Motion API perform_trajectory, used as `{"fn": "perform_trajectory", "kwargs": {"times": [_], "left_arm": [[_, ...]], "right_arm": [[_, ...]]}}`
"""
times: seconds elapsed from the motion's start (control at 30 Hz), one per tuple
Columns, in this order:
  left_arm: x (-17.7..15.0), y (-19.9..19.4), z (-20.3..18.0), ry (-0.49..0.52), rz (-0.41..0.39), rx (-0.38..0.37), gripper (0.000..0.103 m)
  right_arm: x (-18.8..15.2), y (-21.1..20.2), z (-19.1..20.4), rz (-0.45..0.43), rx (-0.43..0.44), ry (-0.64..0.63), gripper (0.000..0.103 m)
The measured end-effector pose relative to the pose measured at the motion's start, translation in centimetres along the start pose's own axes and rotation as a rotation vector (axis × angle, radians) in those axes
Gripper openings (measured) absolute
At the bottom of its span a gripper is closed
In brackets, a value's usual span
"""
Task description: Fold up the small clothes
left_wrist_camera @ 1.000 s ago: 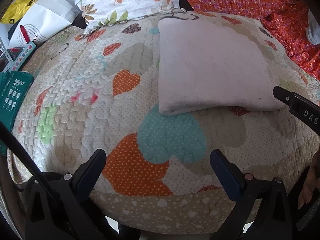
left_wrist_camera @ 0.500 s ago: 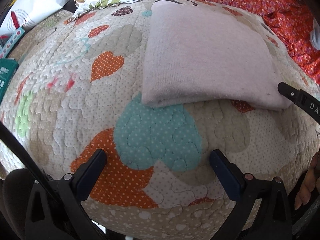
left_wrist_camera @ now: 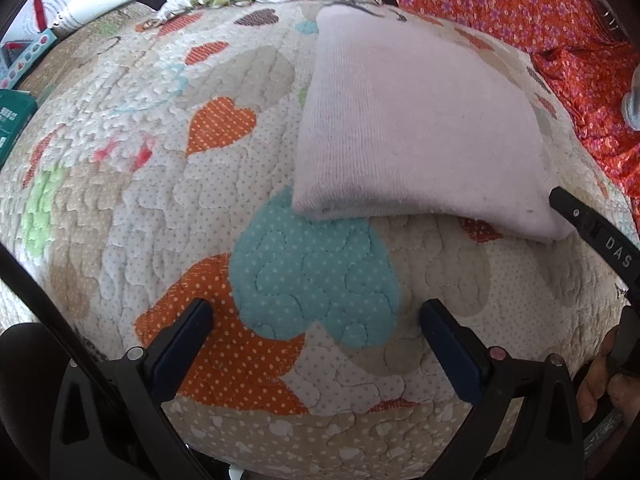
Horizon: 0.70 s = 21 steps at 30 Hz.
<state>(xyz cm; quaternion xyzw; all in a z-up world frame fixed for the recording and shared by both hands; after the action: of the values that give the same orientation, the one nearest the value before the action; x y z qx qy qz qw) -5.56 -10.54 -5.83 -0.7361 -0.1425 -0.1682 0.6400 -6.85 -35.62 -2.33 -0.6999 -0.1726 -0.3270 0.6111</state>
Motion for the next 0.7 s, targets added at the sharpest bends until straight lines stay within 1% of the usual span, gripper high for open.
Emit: {"fn": "perform_trajectory", "kwargs": {"times": [0.07, 0.23, 0.37, 0.5, 0.7], "left_arm": [[0.0, -0.9, -0.1, 0.002, -0.032, 0.006, 0.103], [0.6, -4.4, -0.8, 0.048, -0.155, 0.026, 0.103], [1.2, -6.3, -0.8, 0.061, -0.213, 0.025, 0.103], [1.3, -7.4, -1.0, 0.081, -0.239, 0.037, 0.103], [1.0, -7.6, -0.9, 0.087, -0.242, 0.064, 0.103]], "right_arm": [[0.0, -0.2, 0.0, -0.006, -0.005, -0.005, 0.068], [-0.2, -0.4, -0.3, -0.003, 0.0, 0.017, 0.068], [-0.2, -0.9, -0.3, -0.015, -0.006, 0.022, 0.068], [-0.1, -1.4, -0.2, -0.031, -0.02, 0.009, 0.068], [0.0, -2.2, 0.0, -0.051, -0.014, 0.008, 0.069]]}}
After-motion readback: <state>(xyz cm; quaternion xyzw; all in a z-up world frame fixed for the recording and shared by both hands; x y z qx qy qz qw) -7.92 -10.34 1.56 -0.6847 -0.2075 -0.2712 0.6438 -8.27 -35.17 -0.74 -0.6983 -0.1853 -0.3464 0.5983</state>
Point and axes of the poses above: each gripper's, at about its wrist camera, not at the fingertips, and y roughly the way its jaws point, z to its left, x to its top, the point moved 7 cm from there along y, roughly the way its jaws point, and after that the axes turned 9 degrees about -y, right-handed, at the moved point
